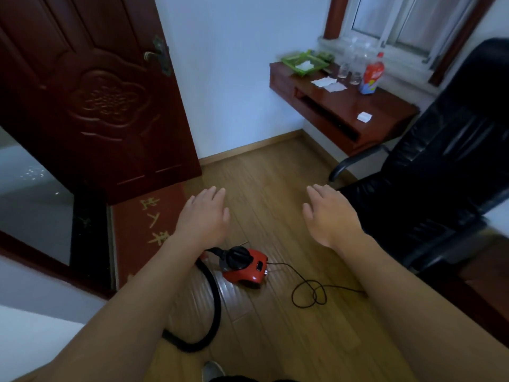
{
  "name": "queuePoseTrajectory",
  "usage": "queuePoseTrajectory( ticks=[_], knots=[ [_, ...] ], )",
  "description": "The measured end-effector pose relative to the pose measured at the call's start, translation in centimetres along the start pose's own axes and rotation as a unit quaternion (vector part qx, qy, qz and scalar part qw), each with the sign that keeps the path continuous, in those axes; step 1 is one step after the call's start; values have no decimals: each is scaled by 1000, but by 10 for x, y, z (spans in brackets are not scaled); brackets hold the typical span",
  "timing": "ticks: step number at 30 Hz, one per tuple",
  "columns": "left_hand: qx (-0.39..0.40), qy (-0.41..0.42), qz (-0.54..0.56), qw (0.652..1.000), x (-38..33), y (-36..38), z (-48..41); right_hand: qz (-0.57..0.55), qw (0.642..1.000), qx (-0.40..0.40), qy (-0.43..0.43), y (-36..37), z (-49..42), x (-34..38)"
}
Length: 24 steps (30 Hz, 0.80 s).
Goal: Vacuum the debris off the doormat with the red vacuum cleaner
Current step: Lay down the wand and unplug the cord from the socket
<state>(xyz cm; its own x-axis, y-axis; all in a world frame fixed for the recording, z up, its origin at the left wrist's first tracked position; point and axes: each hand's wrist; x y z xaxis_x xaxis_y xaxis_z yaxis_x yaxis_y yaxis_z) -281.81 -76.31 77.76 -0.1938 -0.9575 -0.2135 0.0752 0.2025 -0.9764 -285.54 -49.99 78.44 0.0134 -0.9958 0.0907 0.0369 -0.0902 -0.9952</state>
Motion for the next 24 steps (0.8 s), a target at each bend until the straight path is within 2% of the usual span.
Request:
queuePoseTrajectory(
  ticks=[5, 13, 19, 24],
  knots=[
    [4, 44, 3, 999, -36, 5, -14, -15, 999, -6, 42, -7, 15, -35],
    [21, 181, -24, 983, -65, 10, -51, -24, 986, -11, 164, -15, 52, -64],
    [45, 270, -23, 962, -80, 15, -71, -31, 969, -21, 246, -15, 81, -80],
    [66, 360, -19, 931, -110, 22, -84, -41, 945, -31, 323, -13, 114, -99]
  ],
)
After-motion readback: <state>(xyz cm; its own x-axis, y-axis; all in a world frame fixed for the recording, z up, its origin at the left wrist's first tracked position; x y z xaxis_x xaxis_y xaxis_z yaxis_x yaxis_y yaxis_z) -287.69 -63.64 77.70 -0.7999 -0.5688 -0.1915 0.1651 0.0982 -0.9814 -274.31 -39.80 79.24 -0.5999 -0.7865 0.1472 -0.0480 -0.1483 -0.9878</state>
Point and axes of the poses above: each hand's wrist, its own z-axis away from the middle knuckle, its own y-axis out of the palm, x = y × z, and after that the axes turned 15 degrees about y, right-handed
